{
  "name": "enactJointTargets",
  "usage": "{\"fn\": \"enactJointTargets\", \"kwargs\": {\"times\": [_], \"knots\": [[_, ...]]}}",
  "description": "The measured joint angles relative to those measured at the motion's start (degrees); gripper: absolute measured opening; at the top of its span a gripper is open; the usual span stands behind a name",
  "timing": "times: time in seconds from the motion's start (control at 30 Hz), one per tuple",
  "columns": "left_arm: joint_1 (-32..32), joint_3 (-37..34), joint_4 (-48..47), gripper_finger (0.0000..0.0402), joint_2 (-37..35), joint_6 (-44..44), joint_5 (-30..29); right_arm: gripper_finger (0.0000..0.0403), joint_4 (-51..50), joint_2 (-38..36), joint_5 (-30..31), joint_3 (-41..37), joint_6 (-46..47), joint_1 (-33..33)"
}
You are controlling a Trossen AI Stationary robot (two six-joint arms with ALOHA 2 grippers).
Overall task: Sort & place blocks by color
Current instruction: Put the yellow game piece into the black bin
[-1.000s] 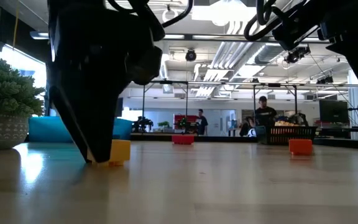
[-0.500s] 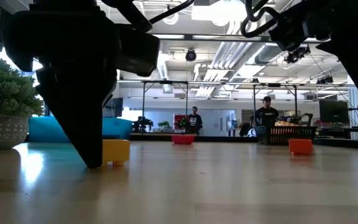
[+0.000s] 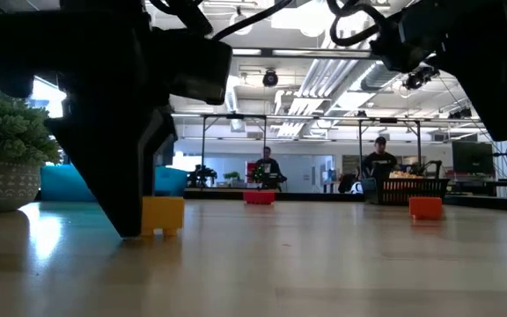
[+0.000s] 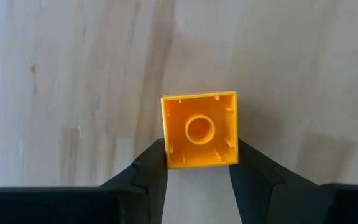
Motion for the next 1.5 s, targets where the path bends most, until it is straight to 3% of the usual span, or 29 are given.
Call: {"fn": "enactJointTargets", "kwargs": {"times": [0.5,0.87,1.17,1.5], "knots": [[1.13,0.15,0.13,0.0118,-10.2,15.26,0.33,0.0206,28.13,0.0,0.34,0.0,-2.08,-0.11],[1.49,0.17,-1.47,0.0118,-19.55,27.41,-3.93,0.0206,49.2,0.0,7.13,0.0,-1.54,-2.11],[0.79,0.16,-7.45,0.0119,-25.11,30.13,-5.46,0.0206,60.43,0.0,9.49,0.0,-1.65,-4.52],[-0.27,0.18,-10.71,0.0119,-25.45,30.13,-5.86,0.0206,67.56,0.0,12.0,0.0,-0.01,-8.04]]}}
